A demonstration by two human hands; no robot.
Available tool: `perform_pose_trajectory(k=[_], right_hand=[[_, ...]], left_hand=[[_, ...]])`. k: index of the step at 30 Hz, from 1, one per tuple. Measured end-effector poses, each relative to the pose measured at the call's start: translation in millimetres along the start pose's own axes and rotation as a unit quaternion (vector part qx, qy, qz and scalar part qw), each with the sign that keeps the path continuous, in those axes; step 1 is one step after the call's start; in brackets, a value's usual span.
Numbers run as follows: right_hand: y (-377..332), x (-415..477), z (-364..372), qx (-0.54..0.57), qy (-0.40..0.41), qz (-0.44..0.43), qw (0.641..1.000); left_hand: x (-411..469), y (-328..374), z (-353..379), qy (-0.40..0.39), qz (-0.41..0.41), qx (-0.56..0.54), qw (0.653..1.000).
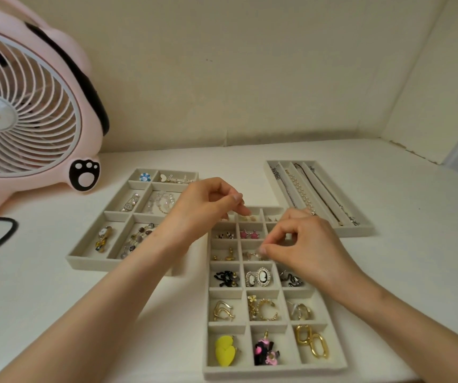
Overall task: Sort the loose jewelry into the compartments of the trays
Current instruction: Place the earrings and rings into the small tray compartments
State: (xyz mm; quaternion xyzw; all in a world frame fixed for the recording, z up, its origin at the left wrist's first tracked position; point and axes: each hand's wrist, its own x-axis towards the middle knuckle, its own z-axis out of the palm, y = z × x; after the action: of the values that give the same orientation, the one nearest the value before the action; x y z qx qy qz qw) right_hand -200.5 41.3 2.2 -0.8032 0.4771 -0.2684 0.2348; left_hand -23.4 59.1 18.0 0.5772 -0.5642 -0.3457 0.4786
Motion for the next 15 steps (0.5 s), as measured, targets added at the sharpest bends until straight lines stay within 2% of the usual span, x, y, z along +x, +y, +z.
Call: perform_pose_trajectory(k=[5, 12, 15], right_hand=[[-2.6, 2.3, 4.0, -0.033, 0.002, -0.004, 0.999], [-8.8, 1.0, 3.5, -0.161, -0.003, -0.042, 0.986], [-13.0, 3.6, 2.3, -0.182, -0.008, -0.047, 0.982]], left_hand=[[-0.6, 1.4, -0.9, 0.009, 0.004, -0.004, 1.0], [-1.2, 2.4, -1.7, 0.013, 0.009, 0.001, 1.0], [-0.4, 1.8, -2.3, 0.015, 0.007, -0.001, 1.0]])
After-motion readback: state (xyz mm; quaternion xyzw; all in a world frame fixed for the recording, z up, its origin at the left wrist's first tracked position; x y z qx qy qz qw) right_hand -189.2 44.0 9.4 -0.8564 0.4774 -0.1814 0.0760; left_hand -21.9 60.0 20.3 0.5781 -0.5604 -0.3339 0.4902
